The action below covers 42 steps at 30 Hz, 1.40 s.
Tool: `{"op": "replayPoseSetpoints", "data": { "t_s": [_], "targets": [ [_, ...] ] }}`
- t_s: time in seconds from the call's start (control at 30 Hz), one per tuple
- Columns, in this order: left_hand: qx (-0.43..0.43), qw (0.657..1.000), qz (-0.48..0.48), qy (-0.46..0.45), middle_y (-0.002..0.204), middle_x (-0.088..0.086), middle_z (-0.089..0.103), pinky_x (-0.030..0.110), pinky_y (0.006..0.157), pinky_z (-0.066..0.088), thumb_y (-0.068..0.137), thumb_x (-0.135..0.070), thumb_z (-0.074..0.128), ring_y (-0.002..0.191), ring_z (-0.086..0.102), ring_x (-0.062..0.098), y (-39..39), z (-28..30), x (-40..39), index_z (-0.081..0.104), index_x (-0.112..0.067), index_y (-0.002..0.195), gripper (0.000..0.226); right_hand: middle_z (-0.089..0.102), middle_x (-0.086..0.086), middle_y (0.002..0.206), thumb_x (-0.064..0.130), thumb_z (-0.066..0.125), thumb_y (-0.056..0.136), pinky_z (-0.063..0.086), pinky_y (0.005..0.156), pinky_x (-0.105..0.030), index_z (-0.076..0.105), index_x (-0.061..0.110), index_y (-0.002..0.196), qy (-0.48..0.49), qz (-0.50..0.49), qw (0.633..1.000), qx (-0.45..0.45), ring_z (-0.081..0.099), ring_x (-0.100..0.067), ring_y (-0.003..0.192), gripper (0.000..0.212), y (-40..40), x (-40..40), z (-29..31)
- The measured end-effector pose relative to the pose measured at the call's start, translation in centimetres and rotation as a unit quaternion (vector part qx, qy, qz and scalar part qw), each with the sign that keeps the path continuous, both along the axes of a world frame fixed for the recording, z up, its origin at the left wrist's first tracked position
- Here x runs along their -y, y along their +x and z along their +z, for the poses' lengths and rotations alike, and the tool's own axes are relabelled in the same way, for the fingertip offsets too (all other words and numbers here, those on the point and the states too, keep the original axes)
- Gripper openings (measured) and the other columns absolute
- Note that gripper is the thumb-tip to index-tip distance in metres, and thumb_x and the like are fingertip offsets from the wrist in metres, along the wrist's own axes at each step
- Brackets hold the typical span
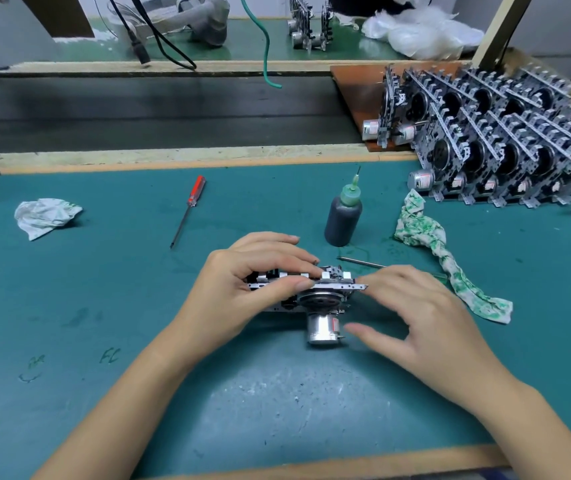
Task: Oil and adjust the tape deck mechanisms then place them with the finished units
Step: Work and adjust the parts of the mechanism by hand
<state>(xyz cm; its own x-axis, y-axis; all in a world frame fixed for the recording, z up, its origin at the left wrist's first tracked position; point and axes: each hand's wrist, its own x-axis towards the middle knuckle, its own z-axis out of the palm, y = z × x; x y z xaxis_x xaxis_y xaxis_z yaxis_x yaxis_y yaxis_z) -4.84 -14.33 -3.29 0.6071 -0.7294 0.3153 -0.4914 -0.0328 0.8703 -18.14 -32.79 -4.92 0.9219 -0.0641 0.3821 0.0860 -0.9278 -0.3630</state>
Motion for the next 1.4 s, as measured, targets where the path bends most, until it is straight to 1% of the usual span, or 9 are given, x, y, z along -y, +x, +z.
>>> {"op": "replayPoseSetpoints", "data": {
  "t_s": [0.13,0.33,0.67,0.77,0.9,0.97,1.1,1.2,1.4],
  "targets": [
    [0.006,1.000,-0.005,-0.014,0.098,-0.021,0.070,0.012,0.093,0.039,0.079,-0.031,0.064,0.107,0.059,0.001,-0.3,0.1,-0.1,0.070,-0.032,0.089,0.012,0.065,0.014,0.108,0.047,0.057,0.083,0.039,0.093,-0.018,0.057,0.023,0.128,0.122,0.001,0.991,0.047,0.055,-0.007,0.103,0.051,0.1,0.2,0.8],
    [0.005,1.000,0.001,-0.011,0.092,-0.022,0.071,0.013,0.091,0.041,0.077,-0.020,0.070,0.103,0.060,0.000,-0.2,0.2,0.1,0.070,-0.032,0.087,0.015,0.071,0.009,0.093,0.040,0.056,0.082,0.051,0.078,-0.034,0.076,0.013,0.088,-0.027,0.003,0.999,0.030,0.063,-0.019,0.088,0.034,0.9,0.1,-0.6],
    [0.012,1.000,-0.001,-0.008,0.097,-0.019,0.071,0.013,0.089,0.043,0.078,-0.028,0.070,0.101,0.061,0.001,0.0,0.0,0.2,0.073,-0.030,0.094,0.017,0.070,0.013,0.093,0.037,0.055,0.083,0.047,0.080,-0.030,0.075,0.018,0.088,-0.057,0.017,0.998,0.018,0.060,-0.016,0.093,0.028,1.0,0.9,-0.6],
    [0.008,1.000,-0.001,-0.005,0.096,-0.018,0.071,0.013,0.088,0.043,0.078,-0.022,0.070,0.099,0.062,0.001,0.1,0.0,0.2,0.076,-0.032,0.083,0.013,0.069,0.013,0.091,0.039,0.058,0.081,0.049,0.080,-0.033,0.075,0.018,0.089,-0.051,0.021,0.998,0.008,0.061,-0.016,0.092,0.029,1.2,0.8,-0.3],
    [-0.037,0.999,-0.014,0.004,0.096,-0.015,0.072,0.012,0.082,0.045,0.077,-0.018,0.067,0.092,0.065,0.003,0.1,0.3,0.2,0.074,-0.029,0.087,0.016,0.061,0.014,0.095,0.051,0.056,0.081,0.045,0.083,-0.028,0.068,0.019,0.094,0.066,0.040,0.997,0.001,0.055,-0.008,0.094,0.037,1.5,1.0,1.3],
    [-0.093,0.995,-0.026,-0.001,0.096,-0.011,0.073,0.013,0.077,0.048,0.079,-0.020,0.066,0.089,0.068,0.008,0.1,0.6,0.0,0.074,-0.031,0.095,0.020,0.052,0.013,0.093,0.054,0.053,0.081,0.041,0.078,-0.024,0.060,0.021,0.094,0.106,0.047,0.993,-0.003,0.049,-0.004,0.087,0.037,2.0,0.6,2.4],
    [-0.142,0.989,-0.029,-0.025,0.096,-0.005,0.074,0.017,0.081,0.046,0.087,-0.036,0.057,0.095,0.066,0.011,0.1,0.6,0.2,0.068,-0.030,0.105,0.022,0.048,0.004,0.072,0.053,0.048,0.084,0.036,0.051,-0.031,0.048,0.016,0.079,-0.060,0.089,0.994,0.007,0.041,-0.015,0.061,0.037,3.9,-1.2,4.1],
    [-0.152,0.987,-0.023,-0.053,0.092,-0.002,0.075,0.013,0.081,0.046,0.095,-0.033,0.054,0.092,0.068,0.008,-0.2,0.6,0.7,0.067,-0.021,0.104,0.020,0.054,0.002,0.056,0.048,0.058,0.083,0.029,0.045,-0.023,0.055,0.015,0.076,-0.123,0.109,0.986,0.012,0.049,-0.025,0.045,0.034,4.6,-1.7,4.9],
    [-0.161,0.984,-0.031,-0.077,0.081,0.002,0.075,0.015,0.073,0.048,0.093,-0.027,0.051,0.077,0.067,0.009,-0.9,1.7,2.8,0.068,-0.015,0.091,0.021,0.032,0.015,0.052,0.039,0.057,0.087,0.028,0.050,-0.024,0.037,0.028,0.070,0.002,0.119,0.992,-0.040,0.033,-0.012,0.056,0.028,3.2,0.0,5.3]
  ]
}}
